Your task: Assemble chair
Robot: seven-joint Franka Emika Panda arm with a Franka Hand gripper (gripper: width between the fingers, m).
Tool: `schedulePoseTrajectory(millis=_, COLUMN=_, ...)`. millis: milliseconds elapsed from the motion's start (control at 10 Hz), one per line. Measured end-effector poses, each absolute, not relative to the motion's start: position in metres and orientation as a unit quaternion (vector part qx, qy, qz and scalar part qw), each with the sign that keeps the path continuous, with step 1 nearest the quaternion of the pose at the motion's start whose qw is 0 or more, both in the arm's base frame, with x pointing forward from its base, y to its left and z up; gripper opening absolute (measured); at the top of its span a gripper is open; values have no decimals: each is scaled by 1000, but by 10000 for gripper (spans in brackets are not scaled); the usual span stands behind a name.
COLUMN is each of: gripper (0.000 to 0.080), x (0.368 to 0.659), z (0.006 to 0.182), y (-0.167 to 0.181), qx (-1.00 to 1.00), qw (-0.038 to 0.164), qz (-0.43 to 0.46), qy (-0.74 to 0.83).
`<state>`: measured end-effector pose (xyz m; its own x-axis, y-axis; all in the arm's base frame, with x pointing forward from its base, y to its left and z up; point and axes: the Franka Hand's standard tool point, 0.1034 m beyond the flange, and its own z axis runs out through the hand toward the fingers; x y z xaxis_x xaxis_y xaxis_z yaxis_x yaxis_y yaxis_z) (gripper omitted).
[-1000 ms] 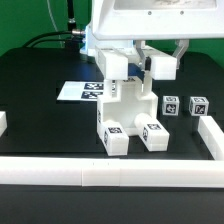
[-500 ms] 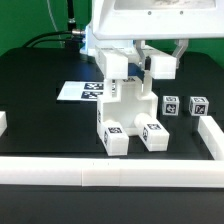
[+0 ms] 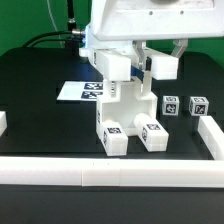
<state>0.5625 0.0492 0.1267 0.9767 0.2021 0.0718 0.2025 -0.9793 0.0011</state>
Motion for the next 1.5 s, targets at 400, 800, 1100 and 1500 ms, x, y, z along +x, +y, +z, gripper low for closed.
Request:
schedulePoseTrajectory(millis=400, gripper=284, x=557, z=126, y=49, qx=-994, qw=4, qz=-33, qy=-101)
schedulePoseTrajectory(millis=800, gripper=284, x=554, z=118, y=51, qx=-996, qw=4, qz=-26, qy=-86)
schedulePoseTrajectory(millis=1100, gripper=284, x=553, z=116, y=50, qx=-997, qw=3, qz=-24, qy=-79)
schedulePoseTrajectory(millis=1500, gripper=284, x=550, z=104, y=49, qx=-997, qw=0, qz=-18, qy=-79)
